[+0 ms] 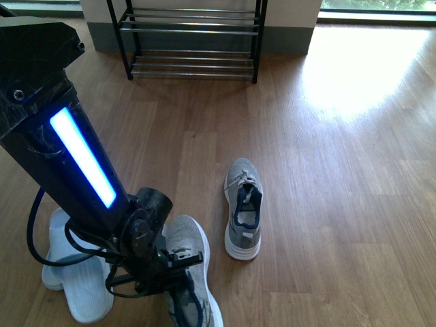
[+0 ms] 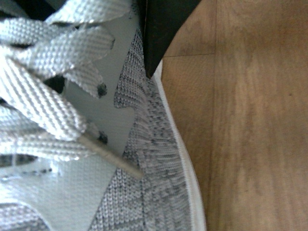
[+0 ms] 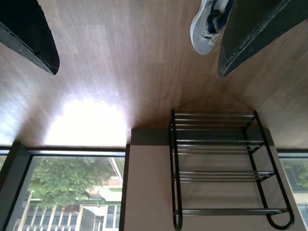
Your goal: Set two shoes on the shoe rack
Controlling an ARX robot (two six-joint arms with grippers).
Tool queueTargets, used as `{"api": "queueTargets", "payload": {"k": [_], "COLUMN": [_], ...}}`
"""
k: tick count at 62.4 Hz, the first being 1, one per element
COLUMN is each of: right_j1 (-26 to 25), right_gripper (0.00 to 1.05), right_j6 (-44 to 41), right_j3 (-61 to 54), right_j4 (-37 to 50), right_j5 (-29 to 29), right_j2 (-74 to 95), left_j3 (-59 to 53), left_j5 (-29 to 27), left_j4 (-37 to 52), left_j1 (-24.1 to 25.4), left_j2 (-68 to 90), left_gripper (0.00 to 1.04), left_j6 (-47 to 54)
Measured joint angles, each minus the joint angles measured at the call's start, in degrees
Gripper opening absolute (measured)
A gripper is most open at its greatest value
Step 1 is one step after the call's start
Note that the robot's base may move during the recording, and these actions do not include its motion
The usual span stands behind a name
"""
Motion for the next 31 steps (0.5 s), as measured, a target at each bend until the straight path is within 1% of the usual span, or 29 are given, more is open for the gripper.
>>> {"api": "queueTargets", "payload": {"k": [4,15,20,23,31], "right_j1": [-0.02,-0.02,0.0,-0.02,-0.02], "right_gripper": [0.96,0.96,0.96,0.96,0.96], "right_j6": [0.0,0.0,0.0,0.0,0.0], "right_j3": [0.0,0.0,0.0,0.0,0.0], "right_j4": [0.0,0.0,0.0,0.0,0.0], "right_j5": [0.0,0.0,0.0,0.0,0.0], "right_j2": [0.0,0.02,0.0,0.0,0.0], "left_j3": [-2.69,-13.75,-18.78,-22.71,-32.15], "left_j5": [-2.29,-11.45,-14.4,-17.94,-24.04], "left_j4": [1.88,7.5,10.67,13.68,19.8], "left_j1": [0.61,3.76,5.2,5.7,6.64], "left_j2": [-1.75,-12.33,-19.06,-24.15,-36.04], "left_gripper": [0.02,0.02,0.02,0.02,0.02], "left_j6": [0.61,6.08,8.63,11.04,16.46]}}
